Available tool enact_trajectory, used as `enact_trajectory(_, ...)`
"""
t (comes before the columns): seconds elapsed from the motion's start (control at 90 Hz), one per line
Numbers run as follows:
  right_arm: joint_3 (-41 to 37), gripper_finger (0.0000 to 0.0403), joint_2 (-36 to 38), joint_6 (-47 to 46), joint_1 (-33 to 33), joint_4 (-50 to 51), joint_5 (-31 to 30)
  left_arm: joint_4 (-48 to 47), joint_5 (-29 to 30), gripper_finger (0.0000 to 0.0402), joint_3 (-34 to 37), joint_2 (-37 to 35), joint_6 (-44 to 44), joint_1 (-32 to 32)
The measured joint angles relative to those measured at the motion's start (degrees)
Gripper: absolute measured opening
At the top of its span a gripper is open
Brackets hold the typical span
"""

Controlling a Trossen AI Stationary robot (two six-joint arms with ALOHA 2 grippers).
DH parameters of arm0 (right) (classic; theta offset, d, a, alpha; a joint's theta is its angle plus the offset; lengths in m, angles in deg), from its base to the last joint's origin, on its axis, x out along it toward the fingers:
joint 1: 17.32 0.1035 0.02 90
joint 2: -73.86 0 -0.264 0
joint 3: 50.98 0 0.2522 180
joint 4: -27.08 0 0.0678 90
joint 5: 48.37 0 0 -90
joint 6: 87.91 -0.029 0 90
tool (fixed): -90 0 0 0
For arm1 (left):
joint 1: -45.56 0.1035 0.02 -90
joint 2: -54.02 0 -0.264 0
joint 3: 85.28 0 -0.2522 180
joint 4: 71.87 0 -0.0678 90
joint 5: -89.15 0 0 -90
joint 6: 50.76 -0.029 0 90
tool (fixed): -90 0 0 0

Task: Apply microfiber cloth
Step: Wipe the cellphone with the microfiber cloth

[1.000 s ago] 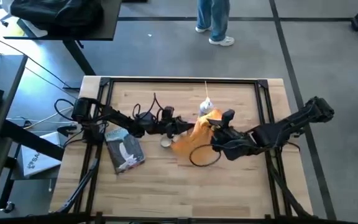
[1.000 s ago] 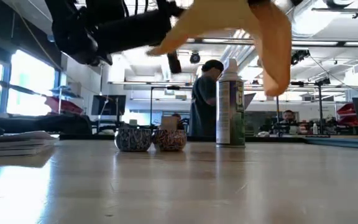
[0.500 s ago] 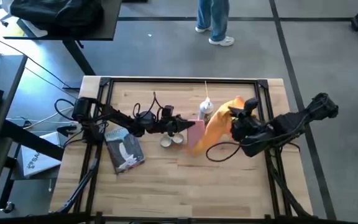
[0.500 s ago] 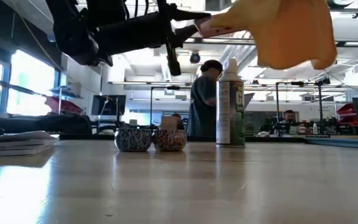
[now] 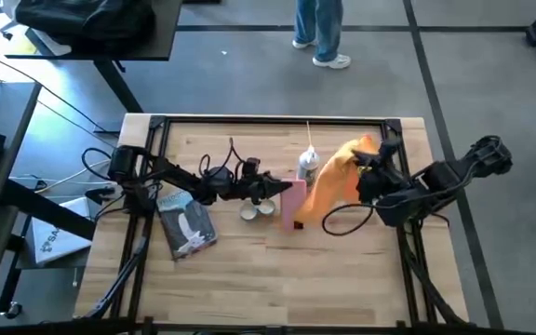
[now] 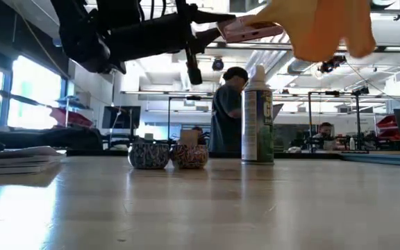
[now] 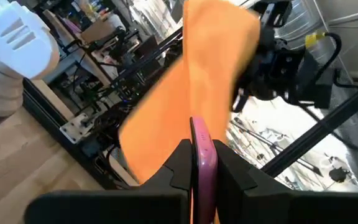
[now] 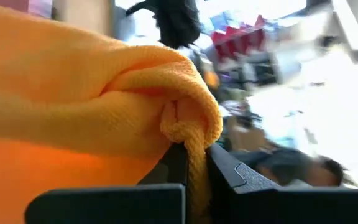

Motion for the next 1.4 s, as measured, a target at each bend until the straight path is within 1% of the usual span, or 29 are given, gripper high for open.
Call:
enact_trajectory(0.1, 0.0, 0.0, 1.5, -0.7, 0.0, 0.1, 0.4, -0.1, 0.0, 0.0012, 0.0, 0.0, 0.0, 0.0)
enact_trajectory(0.222, 0.0, 0.0, 1.9, -5.1, 0.0, -0.5, 1.0, -0.5, 0.1, 0.0012, 0.0, 0.0, 0.0, 0.0)
enact_trajectory(0.333, 0.0, 0.0, 0.9, -8.8, 0.0, -3.4, 4.9, -0.6, 0.6, 0.0012, 0.0, 0.0, 0.2, 0.0)
enact_trajectory(0.433, 0.0, 0.0, -1.9, -9.5, 0.0, -7.3, 8.0, -0.7, 1.2, 0.0012, 0.0, 0.0, 1.3, 0.0)
enact_trajectory(0.633, 0.0, 0.0, -10.6, -9.5, 0.0, -13.1, 9.9, -0.7, 1.6, 0.0012, 0.0, 0.0, 2.8, 0.0)
enact_trajectory(0.822, 0.0, 0.0, -18.6, -8.1, -0.1, -15.6, 13.0, -0.7, 1.6, 0.0012, 0.1, 0.0, 2.7, 0.0)
enact_trajectory(0.978, 0.0, 0.0, -22.0, -7.0, -1.6, -17.1, 14.1, -0.8, 1.5, 0.0012, 0.1, 0.0, 2.6, 0.0)
enact_trajectory(1.211, 0.0, 0.0, -23.4, -6.9, -5.3, -20.5, 24.7, -1.1, 1.6, 0.0012, 0.1, 0.1, 2.0, 0.0)
enact_trajectory(1.4, 0.0, 0.0, -23.4, -5.9, -7.0, -22.4, 37.7, -1.1, 1.6, 0.0012, 0.1, 0.1, 1.8, 0.0)
